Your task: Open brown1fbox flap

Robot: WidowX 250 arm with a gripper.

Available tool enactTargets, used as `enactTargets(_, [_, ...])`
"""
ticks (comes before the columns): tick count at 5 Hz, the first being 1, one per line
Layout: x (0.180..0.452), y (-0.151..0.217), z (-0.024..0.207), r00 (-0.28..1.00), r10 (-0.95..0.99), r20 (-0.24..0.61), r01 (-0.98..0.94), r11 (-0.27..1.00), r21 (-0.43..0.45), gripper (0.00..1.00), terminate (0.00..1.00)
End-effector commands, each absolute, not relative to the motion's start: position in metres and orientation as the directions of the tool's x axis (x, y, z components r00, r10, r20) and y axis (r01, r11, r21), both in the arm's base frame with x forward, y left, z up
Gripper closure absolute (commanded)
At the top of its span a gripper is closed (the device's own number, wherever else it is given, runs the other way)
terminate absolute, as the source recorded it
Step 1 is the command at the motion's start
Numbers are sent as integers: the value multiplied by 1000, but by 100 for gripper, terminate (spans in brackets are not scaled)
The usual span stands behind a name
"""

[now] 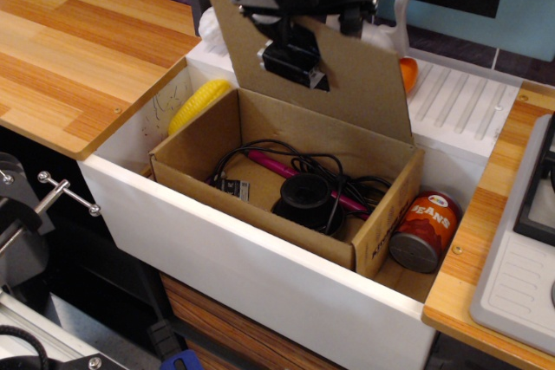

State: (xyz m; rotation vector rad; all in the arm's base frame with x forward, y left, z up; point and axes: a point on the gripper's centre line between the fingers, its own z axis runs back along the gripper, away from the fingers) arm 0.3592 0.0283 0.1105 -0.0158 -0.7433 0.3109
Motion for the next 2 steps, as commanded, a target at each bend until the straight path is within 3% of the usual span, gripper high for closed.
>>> enactTargets(1, [398, 29, 133, 650, 148, 745, -174, 984, -43, 0, 0])
enactTargets(2, [405, 24, 136, 648, 106, 754, -150, 989, -10, 0, 100])
